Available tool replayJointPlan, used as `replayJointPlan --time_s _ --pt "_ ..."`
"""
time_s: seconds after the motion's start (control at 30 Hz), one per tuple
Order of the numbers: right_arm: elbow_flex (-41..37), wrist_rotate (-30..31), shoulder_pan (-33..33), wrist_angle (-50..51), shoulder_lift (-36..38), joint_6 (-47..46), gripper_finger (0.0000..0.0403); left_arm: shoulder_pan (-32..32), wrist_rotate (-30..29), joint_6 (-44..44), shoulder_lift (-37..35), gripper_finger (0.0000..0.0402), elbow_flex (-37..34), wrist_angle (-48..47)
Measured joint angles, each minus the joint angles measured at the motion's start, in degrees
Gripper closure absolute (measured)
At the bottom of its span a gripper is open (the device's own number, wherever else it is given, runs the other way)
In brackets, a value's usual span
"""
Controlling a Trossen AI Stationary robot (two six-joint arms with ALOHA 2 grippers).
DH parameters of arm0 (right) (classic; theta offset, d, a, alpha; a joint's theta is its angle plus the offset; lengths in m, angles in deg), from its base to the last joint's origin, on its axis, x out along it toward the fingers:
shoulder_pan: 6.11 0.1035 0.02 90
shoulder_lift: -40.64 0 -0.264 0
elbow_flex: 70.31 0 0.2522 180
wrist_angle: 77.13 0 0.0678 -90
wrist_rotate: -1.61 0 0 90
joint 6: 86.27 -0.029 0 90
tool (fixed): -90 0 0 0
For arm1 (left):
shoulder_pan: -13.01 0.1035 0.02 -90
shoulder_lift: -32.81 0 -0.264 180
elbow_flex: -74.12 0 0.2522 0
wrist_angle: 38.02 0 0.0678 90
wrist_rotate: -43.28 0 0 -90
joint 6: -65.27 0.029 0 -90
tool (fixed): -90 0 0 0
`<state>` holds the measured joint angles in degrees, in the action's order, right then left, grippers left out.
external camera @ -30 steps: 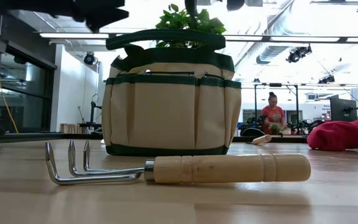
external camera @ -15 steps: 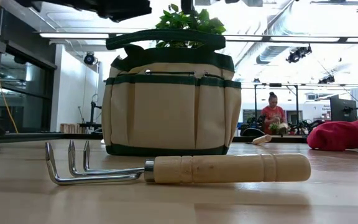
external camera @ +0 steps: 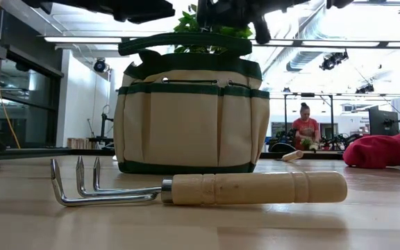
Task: Pick & Place Garden tools in Gardening bag
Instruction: Put the right green shear scissors into the gardening bag
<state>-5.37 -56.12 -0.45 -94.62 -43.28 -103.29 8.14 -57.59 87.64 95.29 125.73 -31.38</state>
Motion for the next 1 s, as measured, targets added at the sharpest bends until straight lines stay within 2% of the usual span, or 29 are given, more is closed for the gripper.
replayJointPlan --time_s 0.07,0.17,0.33,0.43,0.63,0.77,1.0 --pt "0.0 -2.34 -1.09 2.09 0.02 -8.11 0.0366 0.0 0.0 4.26 -0.01 0.0188 0.0 -0.04" --pt "0.0 -5.25 -2.28 5.31 0.02 -15.76 0.0366 -0.02 -0.04 15.64 -0.02 0.0188 0.0 -0.92" --pt "-0.02 -7.39 -2.74 6.14 0.02 -19.19 0.0366 -0.02 -0.09 39.51 0.29 0.0188 -0.04 -2.06" --pt "-0.02 -7.83 -2.72 5.73 0.02 -19.79 0.0366 -0.02 0.42 49.71 0.31 0.0188 -0.07 -2.13" --pt "0.0 -9.36 -2.71 5.52 -0.57 -23.98 0.0366 -0.02 1.78 61.93 2.41 0.0188 -0.13 0.38" --pt "0.0 -12.61 -2.66 5.18 -2.78 -27.85 0.0366 -0.02 1.72 71.05 4.7 0.0188 -0.11 2.87" --pt "0.0 -13.94 -2.25 0.8 -6.67 -29.82 0.0367 -0.02 -0.44 78.07 6.96 0.0188 -0.09 6.11"
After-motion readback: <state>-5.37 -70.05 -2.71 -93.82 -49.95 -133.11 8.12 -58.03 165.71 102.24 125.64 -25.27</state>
